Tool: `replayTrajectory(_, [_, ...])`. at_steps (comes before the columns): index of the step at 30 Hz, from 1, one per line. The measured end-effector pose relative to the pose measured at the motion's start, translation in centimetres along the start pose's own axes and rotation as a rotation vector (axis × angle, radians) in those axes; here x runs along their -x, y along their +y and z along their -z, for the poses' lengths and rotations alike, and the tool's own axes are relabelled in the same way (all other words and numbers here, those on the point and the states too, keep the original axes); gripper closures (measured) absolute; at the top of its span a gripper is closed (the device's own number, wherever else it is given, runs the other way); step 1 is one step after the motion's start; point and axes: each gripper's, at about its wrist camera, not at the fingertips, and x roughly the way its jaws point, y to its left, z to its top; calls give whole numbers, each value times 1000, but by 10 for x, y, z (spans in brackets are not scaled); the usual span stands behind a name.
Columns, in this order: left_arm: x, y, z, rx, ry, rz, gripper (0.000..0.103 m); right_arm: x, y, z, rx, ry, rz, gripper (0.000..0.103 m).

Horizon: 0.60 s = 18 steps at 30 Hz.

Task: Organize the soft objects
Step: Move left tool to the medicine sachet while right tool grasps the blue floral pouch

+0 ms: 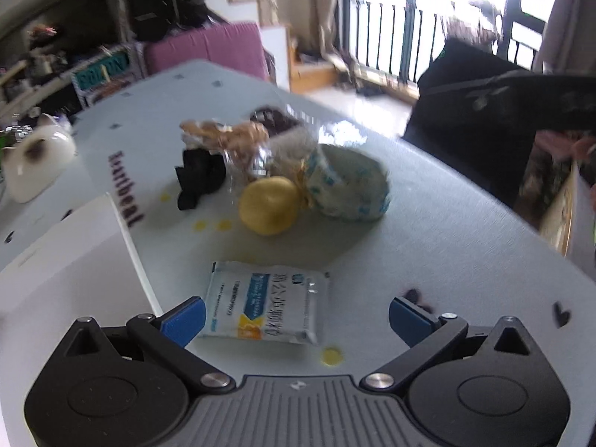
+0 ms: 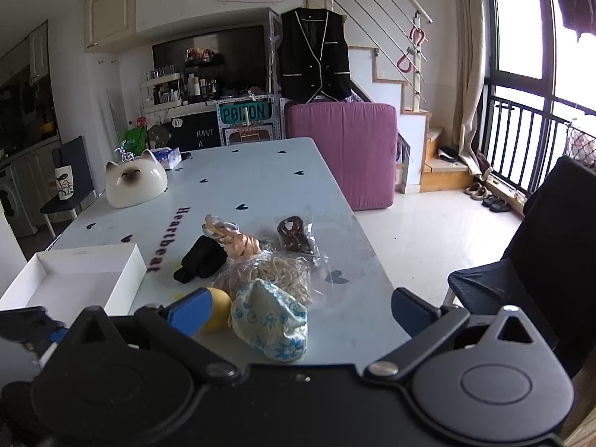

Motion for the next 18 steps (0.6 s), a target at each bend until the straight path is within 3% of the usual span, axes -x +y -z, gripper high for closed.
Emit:
replayTrajectory(9, [-65, 24, -30, -98, 254, -18, 0, -31, -6, 0, -17, 66, -22, 0])
replayTrajectory(15, [-80, 30, -37, -126, 319, 56, 0, -59, -1, 5, 2, 126, -97, 14])
replayTrajectory(18, [-84, 33, -38, -120, 342, 93, 0, -77, 8, 10, 31, 163, -128, 16])
